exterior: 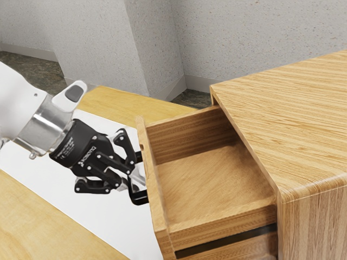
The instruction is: Pull the drawer handle with one arm to open the drawer
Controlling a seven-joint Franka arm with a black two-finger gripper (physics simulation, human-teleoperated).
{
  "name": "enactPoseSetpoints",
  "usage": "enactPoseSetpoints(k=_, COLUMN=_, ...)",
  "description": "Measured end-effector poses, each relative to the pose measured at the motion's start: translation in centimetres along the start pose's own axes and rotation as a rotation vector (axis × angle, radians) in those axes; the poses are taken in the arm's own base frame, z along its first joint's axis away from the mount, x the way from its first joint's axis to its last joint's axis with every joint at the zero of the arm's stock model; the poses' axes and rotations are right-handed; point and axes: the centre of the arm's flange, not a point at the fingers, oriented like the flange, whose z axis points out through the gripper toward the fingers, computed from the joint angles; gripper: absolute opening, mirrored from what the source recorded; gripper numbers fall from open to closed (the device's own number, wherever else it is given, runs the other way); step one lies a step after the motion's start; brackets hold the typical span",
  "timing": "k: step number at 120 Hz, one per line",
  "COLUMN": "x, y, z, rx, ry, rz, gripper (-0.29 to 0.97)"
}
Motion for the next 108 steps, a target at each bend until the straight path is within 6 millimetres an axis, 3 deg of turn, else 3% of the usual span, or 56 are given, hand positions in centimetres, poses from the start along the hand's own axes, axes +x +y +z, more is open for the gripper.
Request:
enactPoseSetpoints(k=32, x=0.1, y=-2.0, z=-1.6, rx=-0.019, ry=0.004, rz=-0.013, gripper=-0.01)
enactPoseSetpoints(k=73, x=-1.5, y=-3.4, z=-4.3, rx=-0.027, ry=0.066, rz=-0.005, gripper=-0.02)
enactPoseSetpoints(k=92, x=-4.2, y=-5.2, z=-10.4, rx=-0.084, ry=0.224, rz=-0.021, gripper=0.28)
enactPoseSetpoints(k=100, x=-5.4, y=-3.5, z=-13.1, rx=-0.105, ry=0.276, rz=-0.011, gripper=0.39)
enactPoseSetpoints(k=108, x=-5.2, y=-1.7, z=-13.5, rx=-0.087, ry=0.304, rz=-0.018, gripper=0.48)
